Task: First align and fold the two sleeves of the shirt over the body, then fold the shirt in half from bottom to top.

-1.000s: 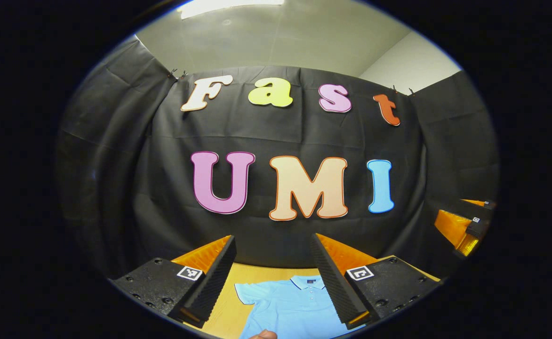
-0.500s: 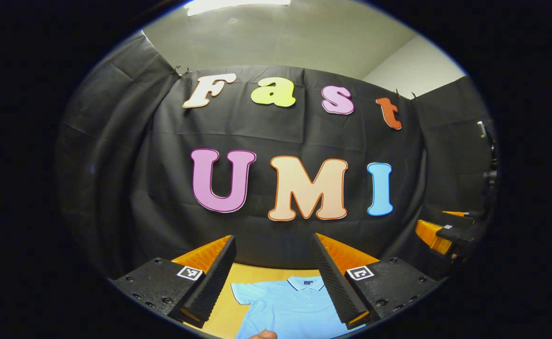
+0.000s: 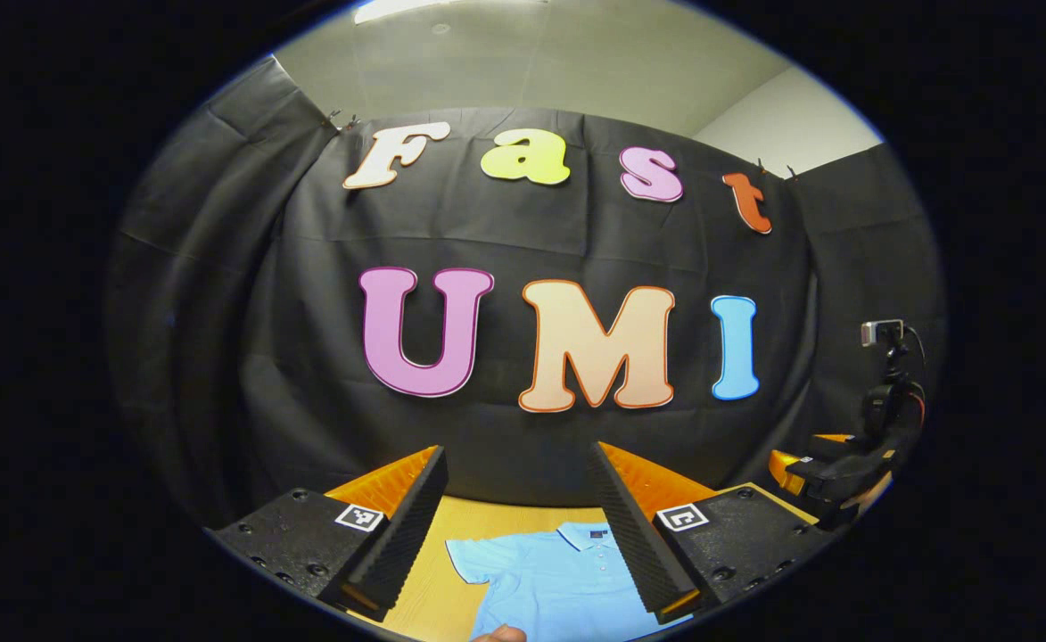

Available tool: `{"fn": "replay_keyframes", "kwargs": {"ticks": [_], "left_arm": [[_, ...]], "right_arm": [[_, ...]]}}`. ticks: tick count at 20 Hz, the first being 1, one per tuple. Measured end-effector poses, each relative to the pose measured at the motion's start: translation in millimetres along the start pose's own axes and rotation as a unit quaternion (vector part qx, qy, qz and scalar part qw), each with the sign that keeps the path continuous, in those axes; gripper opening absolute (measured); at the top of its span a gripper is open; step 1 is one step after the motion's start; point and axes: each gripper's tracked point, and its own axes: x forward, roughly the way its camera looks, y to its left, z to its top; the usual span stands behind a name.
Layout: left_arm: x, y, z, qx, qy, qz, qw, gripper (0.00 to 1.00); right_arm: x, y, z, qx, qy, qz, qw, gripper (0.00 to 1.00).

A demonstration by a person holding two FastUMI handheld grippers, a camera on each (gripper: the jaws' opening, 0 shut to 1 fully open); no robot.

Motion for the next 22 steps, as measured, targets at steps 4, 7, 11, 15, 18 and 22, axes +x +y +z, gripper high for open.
{"fn": "replay_keyframes", "kwargs": {"ticks": [4,7,11,15,18,22], "left_arm": [[13.0,15.8,-5.4,0.011,0.007,0.011,1.000,0.95],[23.2,28.4,-11.0,0.014,0.009,0.022,1.000,0.93],[34.6,41.4,-19.0,0.022,0.018,0.031,0.999,0.95],[46.5,49.8,-32.4,0.023,0.034,0.039,0.998,0.93],[54.0,50.2,-42.9,0.020,0.049,0.040,0.998,0.95],[57.7,48.1,-52.9,0.020,0.065,0.039,0.997,0.94]], "right_arm": [[39.8,-2.1,-58.0,-0.020,0.054,-0.015,0.998,0.99],[63.8,-6.8,-102.6,-0.026,0.098,-0.032,0.994,1.00],[87.6,-9.3,-162.6,-0.038,0.153,-0.039,0.987,0.99],[98.3,-8.4,-217.8,-0.031,0.215,-0.037,0.975,1.00],[106.0,-9.4,-245.8,-0.032,0.241,-0.040,0.969,1.00],[111.7,-19.5,-279.9,-0.024,0.279,-0.054,0.958,1.00]]}}
